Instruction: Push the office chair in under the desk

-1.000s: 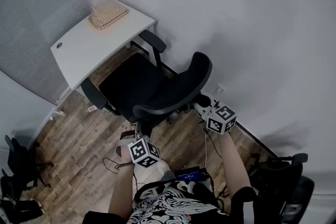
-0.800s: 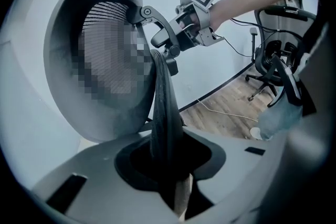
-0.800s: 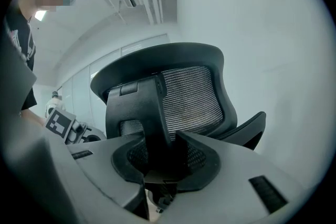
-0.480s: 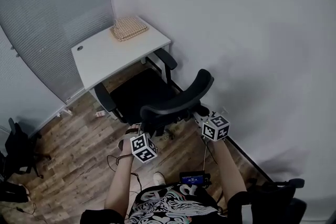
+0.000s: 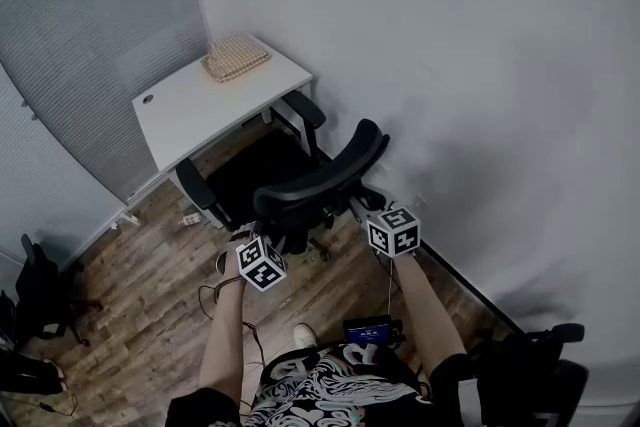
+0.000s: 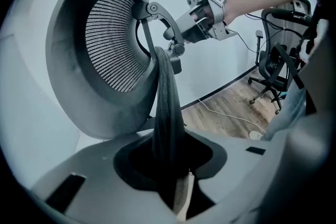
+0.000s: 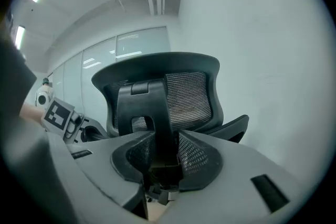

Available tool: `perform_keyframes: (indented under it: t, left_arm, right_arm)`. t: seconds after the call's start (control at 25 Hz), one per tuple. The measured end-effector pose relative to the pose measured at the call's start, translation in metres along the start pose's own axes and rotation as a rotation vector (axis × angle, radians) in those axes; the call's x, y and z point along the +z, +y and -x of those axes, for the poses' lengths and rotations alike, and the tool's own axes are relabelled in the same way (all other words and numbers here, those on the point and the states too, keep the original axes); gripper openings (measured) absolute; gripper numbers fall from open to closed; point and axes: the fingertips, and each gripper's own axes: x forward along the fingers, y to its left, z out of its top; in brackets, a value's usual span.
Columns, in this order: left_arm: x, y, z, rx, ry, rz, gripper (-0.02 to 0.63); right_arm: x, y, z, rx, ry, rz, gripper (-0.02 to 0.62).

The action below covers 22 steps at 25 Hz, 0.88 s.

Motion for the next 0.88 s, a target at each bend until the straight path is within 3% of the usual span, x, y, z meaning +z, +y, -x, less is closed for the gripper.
perform_keyframes:
  t: [0.28,0.68,0.88]
  left_arm:
    - [-0.005,0.006,0.012,0.071,-0.031,0.088,0.181]
    - [0.014,0.006,0.055,0.193,-0.098,0.059,0.184]
    - [0.027,0.002,0.083,0.23,-0.209,0.194,0.139]
  right_arm:
    - [-0.014,0.002,0.042,-0.018,0.017,-0.007,0.097]
    - [-0.031,0.008,0.095,-0.057,-0.002,-0.026,0.097]
    - [-0.027,0.027,0.11,-0.042,-0.025,0.001,0.097]
